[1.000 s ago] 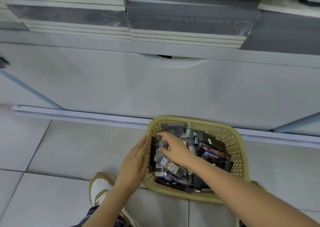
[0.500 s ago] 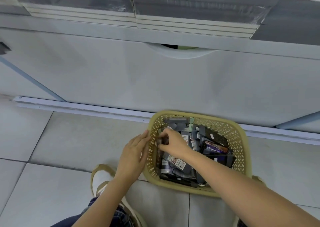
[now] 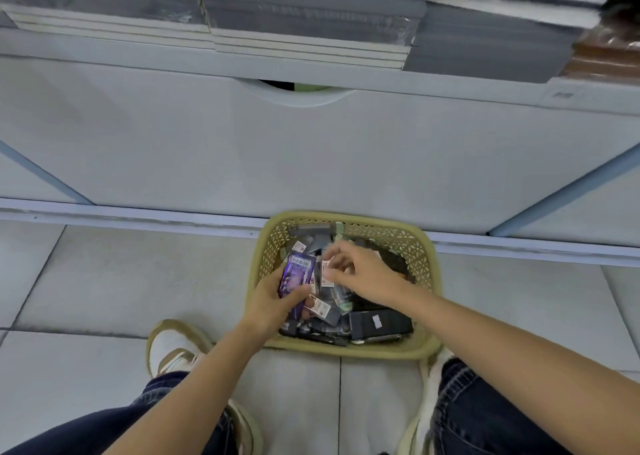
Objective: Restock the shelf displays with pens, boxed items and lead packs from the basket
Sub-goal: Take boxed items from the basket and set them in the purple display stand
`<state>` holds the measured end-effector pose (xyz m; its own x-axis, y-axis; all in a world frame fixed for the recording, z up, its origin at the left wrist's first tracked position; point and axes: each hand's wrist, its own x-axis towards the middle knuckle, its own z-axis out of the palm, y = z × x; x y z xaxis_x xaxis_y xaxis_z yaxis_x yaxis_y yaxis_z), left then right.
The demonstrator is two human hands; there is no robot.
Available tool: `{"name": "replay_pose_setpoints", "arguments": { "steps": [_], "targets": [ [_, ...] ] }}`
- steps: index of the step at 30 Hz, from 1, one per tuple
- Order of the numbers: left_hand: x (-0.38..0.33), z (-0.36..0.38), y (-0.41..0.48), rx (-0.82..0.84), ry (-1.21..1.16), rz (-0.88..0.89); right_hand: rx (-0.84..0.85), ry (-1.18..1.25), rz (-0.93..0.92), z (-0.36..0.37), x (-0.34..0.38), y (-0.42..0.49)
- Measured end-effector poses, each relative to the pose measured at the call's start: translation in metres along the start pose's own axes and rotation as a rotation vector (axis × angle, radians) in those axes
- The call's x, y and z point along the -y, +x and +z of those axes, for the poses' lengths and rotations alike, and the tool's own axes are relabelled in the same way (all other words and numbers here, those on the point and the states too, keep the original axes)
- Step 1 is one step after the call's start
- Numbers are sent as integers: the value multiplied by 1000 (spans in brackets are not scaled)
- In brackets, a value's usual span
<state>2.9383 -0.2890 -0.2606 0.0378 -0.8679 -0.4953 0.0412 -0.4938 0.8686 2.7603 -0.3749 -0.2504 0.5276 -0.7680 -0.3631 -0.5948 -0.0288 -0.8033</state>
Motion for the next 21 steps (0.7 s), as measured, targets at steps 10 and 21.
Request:
{"name": "replay_pose_setpoints", "arguments": {
  "steps": [10,21],
  "targets": [
    [33,-17,-18,-122,0,-131,396,-547,-3,53,-44,-38],
    [11,2,-9,-100,332,63,314,-65,7,-17,-9,-24]
  ]
}}
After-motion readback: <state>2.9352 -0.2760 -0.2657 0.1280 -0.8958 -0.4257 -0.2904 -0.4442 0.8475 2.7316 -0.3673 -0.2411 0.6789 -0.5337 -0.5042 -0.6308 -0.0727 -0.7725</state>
